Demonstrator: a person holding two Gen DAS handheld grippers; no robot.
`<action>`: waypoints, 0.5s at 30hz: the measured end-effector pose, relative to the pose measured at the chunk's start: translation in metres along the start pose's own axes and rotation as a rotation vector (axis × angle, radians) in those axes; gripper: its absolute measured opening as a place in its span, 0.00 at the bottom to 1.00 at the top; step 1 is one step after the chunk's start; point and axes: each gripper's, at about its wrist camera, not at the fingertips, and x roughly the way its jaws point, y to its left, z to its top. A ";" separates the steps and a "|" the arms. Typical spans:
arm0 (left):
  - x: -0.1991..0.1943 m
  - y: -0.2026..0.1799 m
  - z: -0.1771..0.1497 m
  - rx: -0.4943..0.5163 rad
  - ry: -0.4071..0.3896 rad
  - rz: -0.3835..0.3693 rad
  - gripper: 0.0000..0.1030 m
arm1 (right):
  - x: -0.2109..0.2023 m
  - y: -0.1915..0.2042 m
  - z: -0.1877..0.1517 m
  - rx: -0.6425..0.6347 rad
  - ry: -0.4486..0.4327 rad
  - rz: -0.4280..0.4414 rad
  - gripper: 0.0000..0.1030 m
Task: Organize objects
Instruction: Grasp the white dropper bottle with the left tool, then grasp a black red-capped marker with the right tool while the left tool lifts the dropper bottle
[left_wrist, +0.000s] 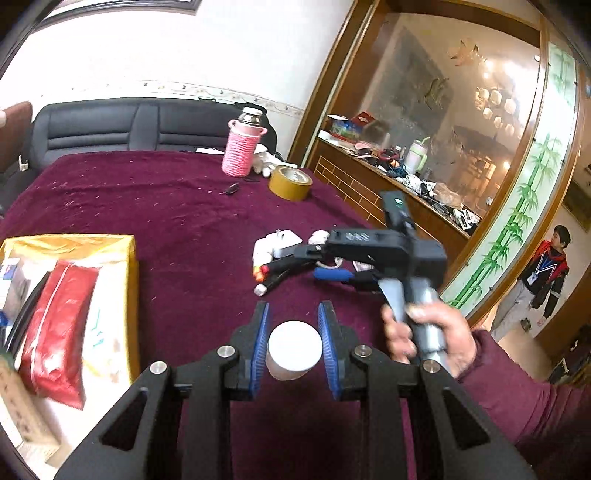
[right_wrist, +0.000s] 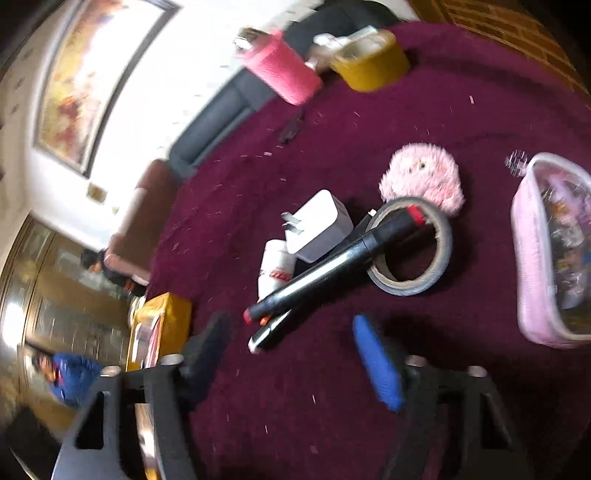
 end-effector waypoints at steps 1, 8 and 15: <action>-0.004 0.004 -0.003 -0.006 0.000 -0.002 0.25 | 0.005 0.001 0.003 0.014 -0.012 -0.032 0.52; -0.025 0.030 -0.019 -0.060 -0.014 -0.018 0.25 | 0.025 0.010 0.014 0.075 -0.091 -0.156 0.39; -0.047 0.048 -0.019 -0.110 -0.070 -0.022 0.25 | -0.001 0.018 0.006 0.018 -0.158 -0.130 0.16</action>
